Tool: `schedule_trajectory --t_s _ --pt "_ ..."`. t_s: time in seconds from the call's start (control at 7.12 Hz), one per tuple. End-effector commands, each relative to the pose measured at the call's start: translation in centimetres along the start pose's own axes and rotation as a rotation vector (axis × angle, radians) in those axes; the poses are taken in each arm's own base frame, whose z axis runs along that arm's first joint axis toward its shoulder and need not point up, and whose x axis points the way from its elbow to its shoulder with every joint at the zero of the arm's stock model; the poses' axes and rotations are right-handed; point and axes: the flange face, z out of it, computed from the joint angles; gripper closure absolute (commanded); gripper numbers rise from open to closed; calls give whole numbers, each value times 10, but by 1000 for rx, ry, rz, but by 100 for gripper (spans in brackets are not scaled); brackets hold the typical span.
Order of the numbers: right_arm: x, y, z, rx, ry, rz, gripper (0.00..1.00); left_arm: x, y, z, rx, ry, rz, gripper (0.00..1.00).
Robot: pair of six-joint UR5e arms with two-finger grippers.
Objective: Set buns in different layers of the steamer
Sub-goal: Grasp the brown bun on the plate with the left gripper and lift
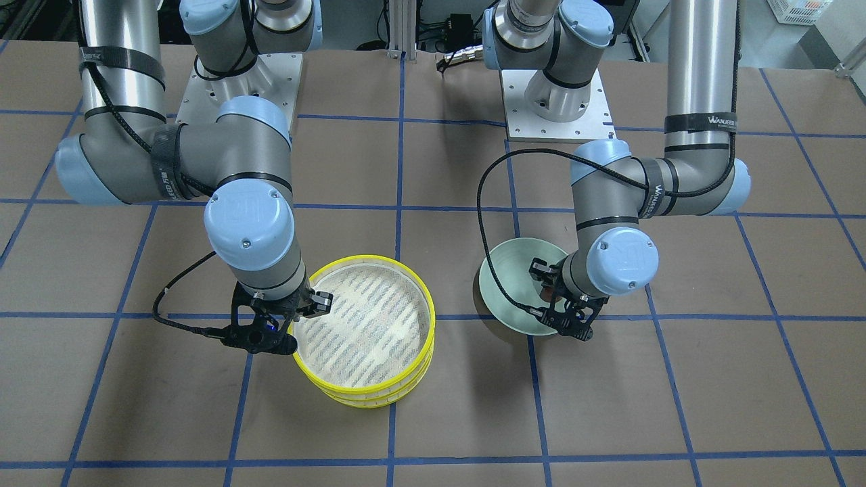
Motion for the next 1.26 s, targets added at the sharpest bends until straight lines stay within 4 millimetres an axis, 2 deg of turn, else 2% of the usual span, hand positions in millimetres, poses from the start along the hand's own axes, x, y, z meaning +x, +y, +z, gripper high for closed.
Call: schedule_trajectory --t_s 0.0,0.28,0.42,0.56,0.7,0.84,0.98,1.12 --pt "0 1 2 -10 2 -5 100 -2 -1 -19 38 -15 7 100" --pt "1 3 1 -19 10 -6 100 -2 -3 -65 114 -31 1 100" --pt "1 4 2 -24 15 -11 72 0 0 -86 154 -28 -6 100" --pt "-1 5 2 -24 15 -50 1 0 5 -103 175 -35 -15 100" --pt "2 10 -19 4 5 -64 0 2 10 -120 202 -45 -50 100" --pt "13 42 -72 -1 -10 -67 0 8 13 -138 236 -52 -98 100" --pt "33 83 -134 18 -15 -63 0 19 18 -156 276 -44 -159 100" --pt "52 106 -167 25 -20 -50 0 38 17 -170 318 -22 -140 100"
